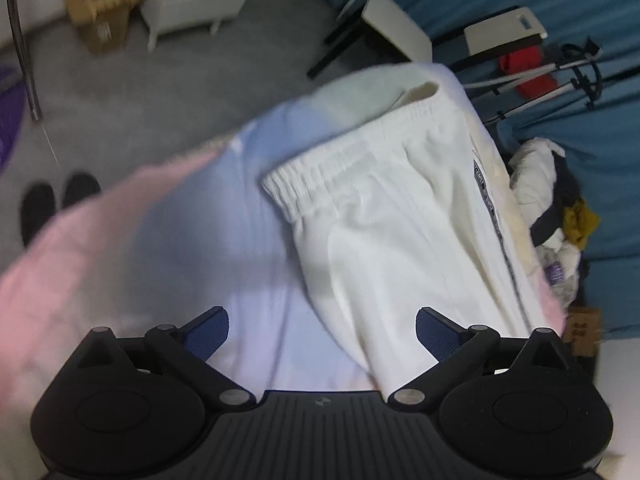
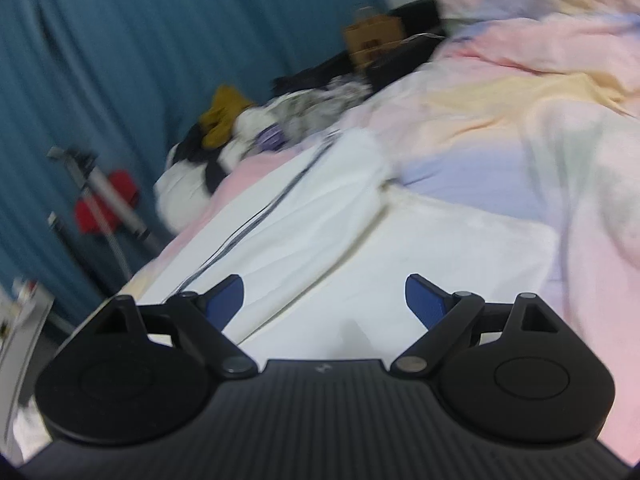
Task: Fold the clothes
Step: 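Grasp the ribbed cuff of the white sweatpants with the left gripper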
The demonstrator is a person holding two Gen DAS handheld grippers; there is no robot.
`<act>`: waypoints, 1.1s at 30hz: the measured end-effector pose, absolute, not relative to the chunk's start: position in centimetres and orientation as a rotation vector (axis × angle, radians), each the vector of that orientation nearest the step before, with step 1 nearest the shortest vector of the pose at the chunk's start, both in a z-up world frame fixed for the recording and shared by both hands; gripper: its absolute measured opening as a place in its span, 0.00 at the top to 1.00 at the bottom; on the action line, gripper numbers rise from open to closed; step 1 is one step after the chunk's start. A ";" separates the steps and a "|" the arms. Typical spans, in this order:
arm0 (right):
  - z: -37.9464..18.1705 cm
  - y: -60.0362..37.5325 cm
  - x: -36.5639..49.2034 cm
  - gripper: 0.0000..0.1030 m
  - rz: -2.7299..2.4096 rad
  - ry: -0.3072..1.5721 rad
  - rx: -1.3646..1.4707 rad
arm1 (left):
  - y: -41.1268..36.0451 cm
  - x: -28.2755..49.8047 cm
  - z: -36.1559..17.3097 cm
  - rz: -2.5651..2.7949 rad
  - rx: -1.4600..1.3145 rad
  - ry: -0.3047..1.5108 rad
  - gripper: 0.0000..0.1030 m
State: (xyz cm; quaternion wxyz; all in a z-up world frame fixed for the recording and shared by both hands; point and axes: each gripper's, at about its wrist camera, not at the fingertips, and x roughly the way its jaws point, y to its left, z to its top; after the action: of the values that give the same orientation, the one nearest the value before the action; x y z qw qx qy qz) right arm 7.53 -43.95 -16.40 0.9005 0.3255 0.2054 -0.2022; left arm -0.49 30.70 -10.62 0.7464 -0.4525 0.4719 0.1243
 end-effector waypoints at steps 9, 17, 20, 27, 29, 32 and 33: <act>-20.7 -51.3 1.2 0.13 -0.808 0.336 0.974 | 29.4 5.9 -16.4 0.251 -1.069 1.091 0.10; -24.7 -53.2 3.0 0.14 -0.702 0.385 1.061 | 29.5 6.3 -18.3 0.262 -1.149 1.022 0.13; -26.0 -53.7 4.8 0.31 -0.685 0.408 1.051 | 29.5 6.2 -18.5 0.255 -1.163 1.002 0.13; -27.1 -54.4 6.1 0.92 -0.708 0.392 1.044 | 29.4 6.6 -18.6 0.246 -1.147 0.991 0.15; -26.1 -54.4 5.8 0.94 -0.703 0.348 1.044 | 29.5 6.6 -18.6 0.242 -1.147 0.987 0.15; -23.5 -53.8 5.2 0.94 -0.680 0.255 0.987 | 29.6 6.6 -18.8 0.242 -1.154 0.988 0.15; -22.5 -53.5 4.9 0.95 -0.673 0.219 0.956 | 29.5 6.7 -18.7 0.239 -1.142 0.995 0.15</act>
State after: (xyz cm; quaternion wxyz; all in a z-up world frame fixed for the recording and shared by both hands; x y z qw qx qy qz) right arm 4.86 -53.50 -22.47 0.8284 0.4503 0.1031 -0.3169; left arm 6.69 29.51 -18.70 0.7203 -0.5165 0.4502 0.1079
